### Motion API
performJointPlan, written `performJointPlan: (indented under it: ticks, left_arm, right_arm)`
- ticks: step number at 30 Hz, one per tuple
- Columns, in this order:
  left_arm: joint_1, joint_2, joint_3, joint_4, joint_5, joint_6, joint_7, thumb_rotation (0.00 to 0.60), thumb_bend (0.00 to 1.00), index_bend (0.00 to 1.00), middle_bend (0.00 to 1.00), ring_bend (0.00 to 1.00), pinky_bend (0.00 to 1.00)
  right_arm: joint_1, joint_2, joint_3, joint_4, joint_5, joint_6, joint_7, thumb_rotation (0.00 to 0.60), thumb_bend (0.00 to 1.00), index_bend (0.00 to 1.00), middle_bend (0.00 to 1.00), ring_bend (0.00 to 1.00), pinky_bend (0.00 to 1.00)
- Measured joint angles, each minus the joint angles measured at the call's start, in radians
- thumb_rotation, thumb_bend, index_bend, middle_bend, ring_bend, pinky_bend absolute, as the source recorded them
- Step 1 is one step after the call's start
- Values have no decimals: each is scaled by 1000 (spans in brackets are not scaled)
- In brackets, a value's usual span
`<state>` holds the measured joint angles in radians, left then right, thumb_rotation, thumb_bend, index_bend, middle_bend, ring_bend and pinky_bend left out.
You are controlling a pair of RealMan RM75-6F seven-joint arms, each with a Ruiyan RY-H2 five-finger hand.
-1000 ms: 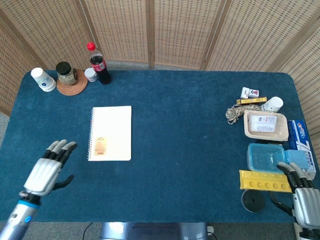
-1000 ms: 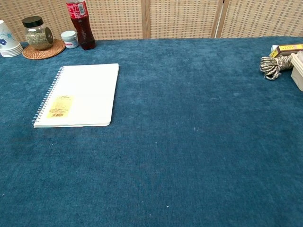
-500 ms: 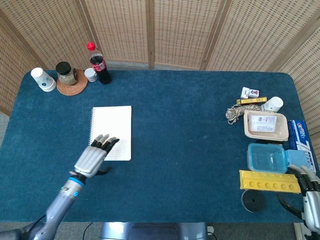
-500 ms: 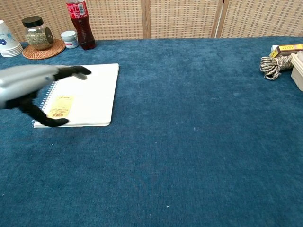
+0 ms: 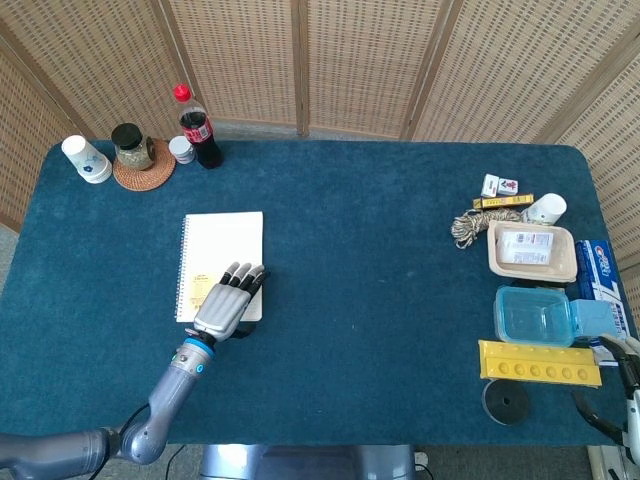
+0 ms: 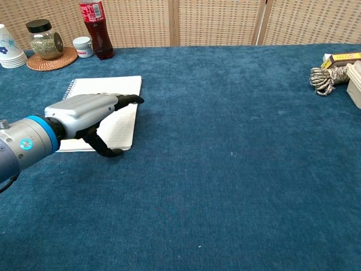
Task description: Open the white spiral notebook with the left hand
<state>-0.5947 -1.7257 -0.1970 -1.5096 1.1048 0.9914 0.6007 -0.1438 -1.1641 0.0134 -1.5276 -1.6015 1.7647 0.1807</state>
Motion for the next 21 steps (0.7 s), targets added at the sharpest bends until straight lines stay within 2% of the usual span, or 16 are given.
performJointPlan:
  ticks: [8, 21]
  left_arm:
    - [-42, -62, -8, 64, -17, 10, -16, 600, 239, 15, 64, 0, 0]
    - [-52, -66, -3, 82, -43, 46, -31, 600, 244, 0, 69, 0, 0]
  right_arm:
    - [-17, 1, 5, 16, 14, 12, 18, 600, 261, 156, 241, 130, 196]
    - [-25, -2, 16, 23, 16, 17, 27, 600, 261, 149, 241, 130, 196]
